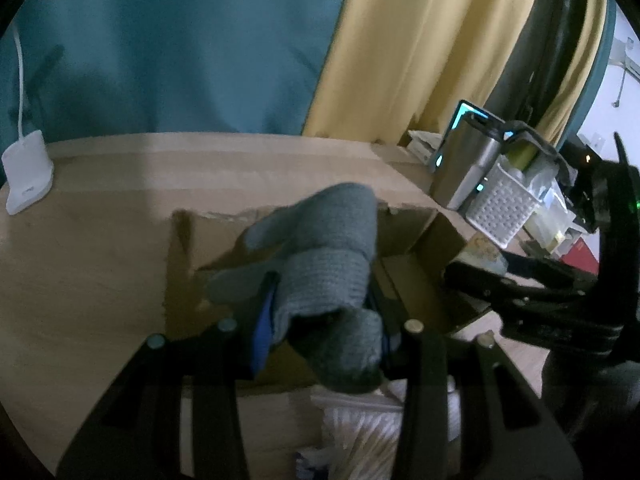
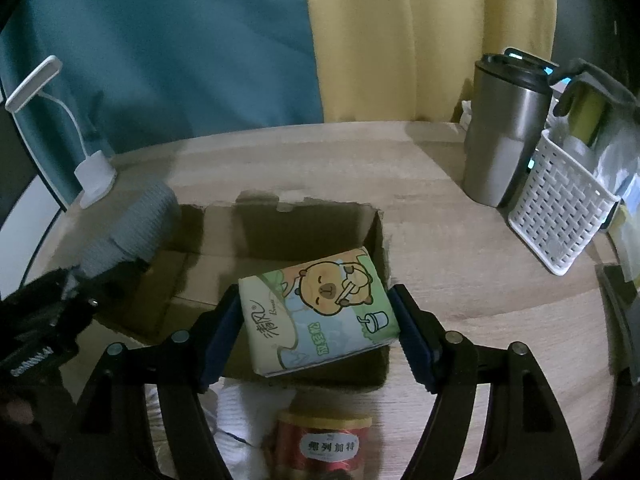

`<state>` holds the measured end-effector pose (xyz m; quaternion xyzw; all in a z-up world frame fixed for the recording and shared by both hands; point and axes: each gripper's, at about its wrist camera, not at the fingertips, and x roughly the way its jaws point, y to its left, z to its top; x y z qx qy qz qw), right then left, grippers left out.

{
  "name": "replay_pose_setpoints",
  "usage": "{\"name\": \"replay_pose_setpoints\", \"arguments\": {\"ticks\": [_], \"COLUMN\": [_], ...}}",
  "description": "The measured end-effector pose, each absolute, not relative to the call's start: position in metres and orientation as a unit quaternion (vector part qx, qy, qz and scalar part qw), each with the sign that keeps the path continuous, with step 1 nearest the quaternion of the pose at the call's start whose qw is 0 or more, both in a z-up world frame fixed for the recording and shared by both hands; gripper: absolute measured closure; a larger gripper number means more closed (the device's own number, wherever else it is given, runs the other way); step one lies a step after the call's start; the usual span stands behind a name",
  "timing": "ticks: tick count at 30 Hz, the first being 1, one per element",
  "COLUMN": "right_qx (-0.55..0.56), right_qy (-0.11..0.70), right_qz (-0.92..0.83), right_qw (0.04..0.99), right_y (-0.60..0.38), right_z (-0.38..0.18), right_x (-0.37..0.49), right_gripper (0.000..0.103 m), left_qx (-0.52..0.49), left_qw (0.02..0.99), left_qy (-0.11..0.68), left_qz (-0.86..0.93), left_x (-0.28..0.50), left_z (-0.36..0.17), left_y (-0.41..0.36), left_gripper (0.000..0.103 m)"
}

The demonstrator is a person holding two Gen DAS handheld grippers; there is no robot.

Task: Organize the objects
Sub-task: 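Carry the grey glove and tissue pack over the cardboard box with both tools, then lower the glove into the box with the left tool while the right tool drops the tissue pack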

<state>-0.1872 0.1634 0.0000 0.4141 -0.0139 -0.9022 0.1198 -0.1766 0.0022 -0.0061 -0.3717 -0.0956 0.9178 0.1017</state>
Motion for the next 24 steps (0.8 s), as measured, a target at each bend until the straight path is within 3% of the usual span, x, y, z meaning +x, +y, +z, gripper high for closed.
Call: {"name": "replay_pose_setpoints", "arguments": {"ticks": [2,24], "right_qx": [0.412,0.41], "right_qy": [-0.014,-0.022], "right_qz": [-0.903,-0.902], "right_qw": [0.123,0.134], "right_y": [0.165,0.206], "right_z": [0.001,-0.016], "right_x": [-0.186,-0.209], "right_gripper": [0.015,0.015], "left_qx": [-0.378,-0.445], "left_qw": [0.1,0.069], "left_qy": [-0.093,-0.089], "left_qz": [0.916,0.889], "left_x": [-0.179,-0.212], "left_z": [-0.009,-0.035], "left_y": [0.007,0.049], "left_gripper": [0.061,0.06]}}
